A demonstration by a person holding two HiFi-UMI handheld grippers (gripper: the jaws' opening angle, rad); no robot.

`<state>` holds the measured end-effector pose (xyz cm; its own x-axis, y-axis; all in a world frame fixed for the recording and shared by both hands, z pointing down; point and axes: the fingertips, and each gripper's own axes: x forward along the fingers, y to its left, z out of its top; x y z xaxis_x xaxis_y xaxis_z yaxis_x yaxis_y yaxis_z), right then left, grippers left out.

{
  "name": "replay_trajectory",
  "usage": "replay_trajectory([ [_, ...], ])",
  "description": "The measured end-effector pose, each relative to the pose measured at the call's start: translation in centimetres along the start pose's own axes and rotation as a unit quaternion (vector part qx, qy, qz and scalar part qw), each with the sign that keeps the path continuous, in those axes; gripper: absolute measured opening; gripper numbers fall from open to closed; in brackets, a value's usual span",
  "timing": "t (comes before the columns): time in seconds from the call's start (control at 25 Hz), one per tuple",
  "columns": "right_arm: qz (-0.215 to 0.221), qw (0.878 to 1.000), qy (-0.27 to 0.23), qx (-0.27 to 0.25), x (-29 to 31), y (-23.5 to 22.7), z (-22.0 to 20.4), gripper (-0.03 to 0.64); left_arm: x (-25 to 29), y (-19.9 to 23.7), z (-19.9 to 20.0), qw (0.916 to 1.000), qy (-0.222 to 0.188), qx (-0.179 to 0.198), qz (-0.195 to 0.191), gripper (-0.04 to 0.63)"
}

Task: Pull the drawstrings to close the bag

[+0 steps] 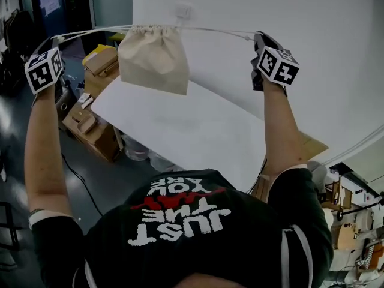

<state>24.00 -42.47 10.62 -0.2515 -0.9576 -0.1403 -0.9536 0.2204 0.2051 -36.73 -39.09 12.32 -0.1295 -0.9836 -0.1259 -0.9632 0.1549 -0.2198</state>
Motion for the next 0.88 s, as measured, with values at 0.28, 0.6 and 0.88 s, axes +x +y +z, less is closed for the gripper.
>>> replay_trajectory([
  [0.28, 0.011, 1.0, 0.003, -0.005, 0.2, 0.0, -0.5, 0.006, 0.8, 0.1, -1.4, 0.9997, 0.015, -0.02, 0.001, 0.012],
  [0.6, 0.002, 1.0, 0.002, 0.023, -0.5, -1.4, -0.3, 0.006, 0.3, 0.8, -1.1, 0.9992, 0.007, -0.037, -0.009, 0.011],
  [0.88, 0.011, 1.0, 0.004, 0.027, -0.1, -1.5, -0.8, 0.006, 0.5, 1.0, -2.4, 0.9988, 0.016, -0.042, -0.017, 0.011],
])
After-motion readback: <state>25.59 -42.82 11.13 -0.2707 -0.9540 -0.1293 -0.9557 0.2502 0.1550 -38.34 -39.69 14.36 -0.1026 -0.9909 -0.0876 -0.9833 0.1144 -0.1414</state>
